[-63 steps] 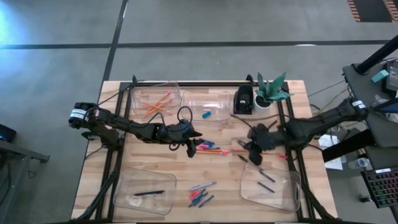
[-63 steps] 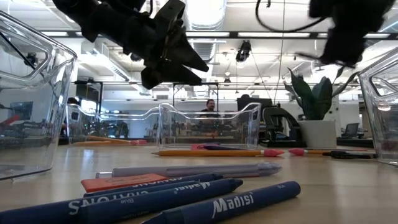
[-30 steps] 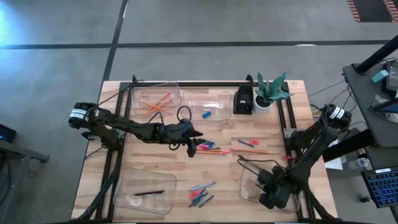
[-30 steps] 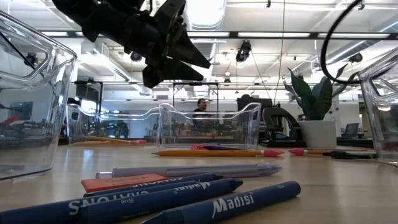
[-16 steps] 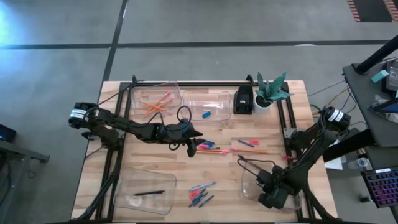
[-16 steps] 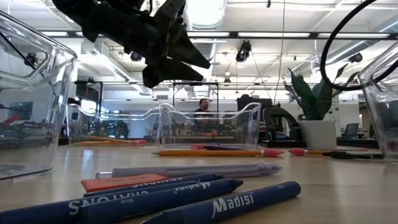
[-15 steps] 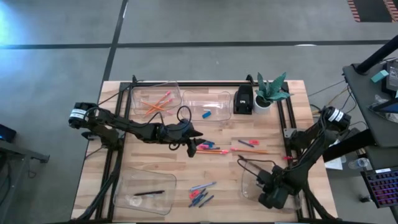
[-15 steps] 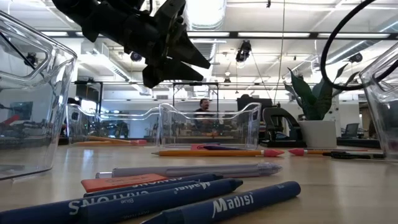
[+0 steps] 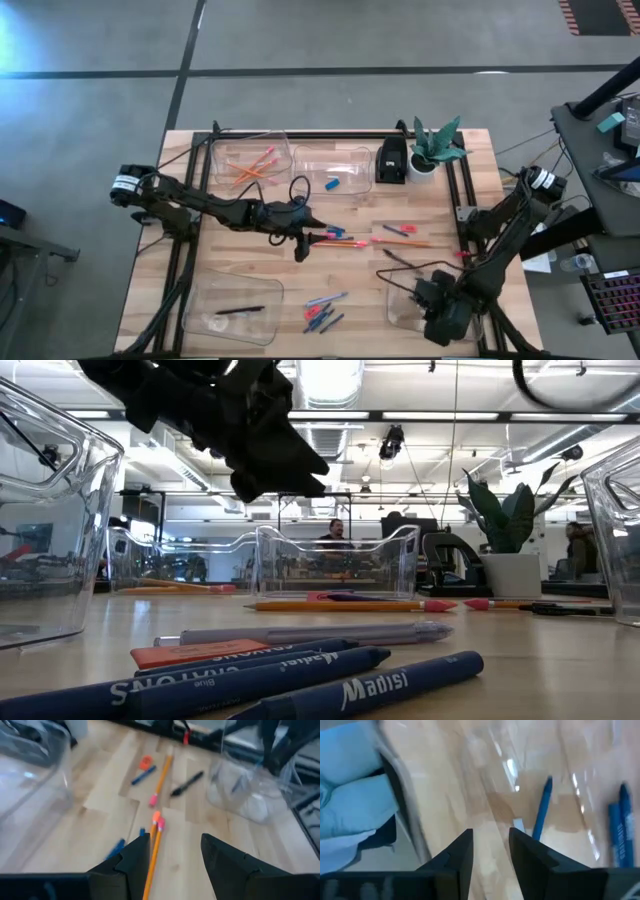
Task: Sort crayons/erasers/pens/pencils in bins
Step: Put the orange pencil into the top left transparent bin
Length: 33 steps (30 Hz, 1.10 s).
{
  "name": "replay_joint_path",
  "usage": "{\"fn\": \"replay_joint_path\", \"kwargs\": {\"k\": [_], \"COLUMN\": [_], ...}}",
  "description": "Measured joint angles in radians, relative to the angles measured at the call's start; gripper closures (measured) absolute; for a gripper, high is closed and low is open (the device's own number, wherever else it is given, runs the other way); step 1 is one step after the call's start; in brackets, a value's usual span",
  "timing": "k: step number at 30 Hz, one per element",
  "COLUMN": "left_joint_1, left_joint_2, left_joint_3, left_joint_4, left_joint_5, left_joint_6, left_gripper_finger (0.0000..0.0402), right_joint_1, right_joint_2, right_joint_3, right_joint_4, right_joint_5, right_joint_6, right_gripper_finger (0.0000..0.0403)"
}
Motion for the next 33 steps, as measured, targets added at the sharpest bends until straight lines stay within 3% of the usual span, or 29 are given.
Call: {"fn": "replay_joint_path", "kwargs": {"k": [13, 18, 22, 33], "left_joint_1": [-0.063, -0.063, -0.064, -0.071], "left_joint_2": [0.204, 0.280, 0.310, 0.291], "left_joint_3": [0.011, 0.020, 0.027, 0.039], "left_joint_4": [0.021, 0.020, 0.022, 0.024], "left_joint_5": [0.005, -0.003, -0.067, -0.090], "left_joint_6": [0.024, 0.026, 0.031, 0.132], "left_gripper_finger": [0.0238, 0.0238, 0.0238, 0.0238], "right_joint_1": [-0.004, -0.003, -0.003, -0.003], "right_joint_2": [-0.135, -0.159, -0.158, -0.158], "right_joint_3": [0.111, 0.110, 0.103, 0.079], "right_joint_4": [-0.095, -0.106, -0.109, -0.108], "right_joint_5": [0.320, 0.343, 0.344, 0.345], "right_joint_6": [-0.332, -0.356, -0.356, -0.341], "right_gripper_finger": [0.0293, 0.0297, 0.0298, 0.0302]}}
